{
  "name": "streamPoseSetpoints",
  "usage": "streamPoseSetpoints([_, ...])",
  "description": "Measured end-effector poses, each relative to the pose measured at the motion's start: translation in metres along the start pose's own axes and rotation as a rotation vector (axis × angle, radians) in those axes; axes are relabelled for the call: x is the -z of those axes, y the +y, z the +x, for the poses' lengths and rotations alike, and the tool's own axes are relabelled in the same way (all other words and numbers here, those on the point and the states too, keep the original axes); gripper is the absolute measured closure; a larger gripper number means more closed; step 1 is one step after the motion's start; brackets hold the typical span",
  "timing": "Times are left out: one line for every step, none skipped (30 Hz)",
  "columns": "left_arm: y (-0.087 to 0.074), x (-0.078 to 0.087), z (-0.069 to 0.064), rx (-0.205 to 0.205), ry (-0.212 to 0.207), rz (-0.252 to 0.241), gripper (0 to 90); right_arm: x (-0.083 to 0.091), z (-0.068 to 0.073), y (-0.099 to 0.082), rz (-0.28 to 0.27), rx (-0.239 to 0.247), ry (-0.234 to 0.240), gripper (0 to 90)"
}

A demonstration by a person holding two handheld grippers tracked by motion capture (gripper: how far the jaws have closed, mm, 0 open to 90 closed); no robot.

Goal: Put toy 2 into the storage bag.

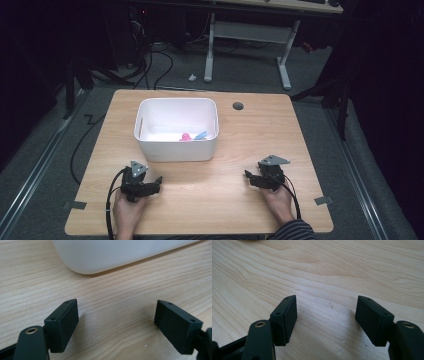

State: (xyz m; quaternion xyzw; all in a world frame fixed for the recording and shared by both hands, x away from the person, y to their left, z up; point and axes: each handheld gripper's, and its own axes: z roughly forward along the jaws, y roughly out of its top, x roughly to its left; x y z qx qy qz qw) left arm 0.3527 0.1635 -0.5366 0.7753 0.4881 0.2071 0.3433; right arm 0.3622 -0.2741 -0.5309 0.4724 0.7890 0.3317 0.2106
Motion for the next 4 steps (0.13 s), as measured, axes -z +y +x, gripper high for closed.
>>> streamPoseSetpoints([0.0, 0.0, 0.0, 0.0, 0.0, 0.0, 19.7, 0.0, -0.0001, 0.0, 0.0, -0.001, 0.0, 33.6])
streamPoseSetpoints([0.0, 0.0, 0.0, 0.0, 0.0, 0.0, 19.7, 0.0, -0.0001, 0.0, 0.001, -0.002, -0.001, 33.6])
streamPoseSetpoints([0.0, 0.0, 0.0, 0.0, 0.0, 0.0, 19.7, -0.0001, -0.0001, 0.0, 0.0, -0.001, -0.001, 33.6])
streamPoseSetpoints([0.0, 0.0, 0.0, 0.0, 0.0, 0.0, 19.7, -0.0001, -0.0001, 0.0, 0.0, -0.002, -0.002, 33.5])
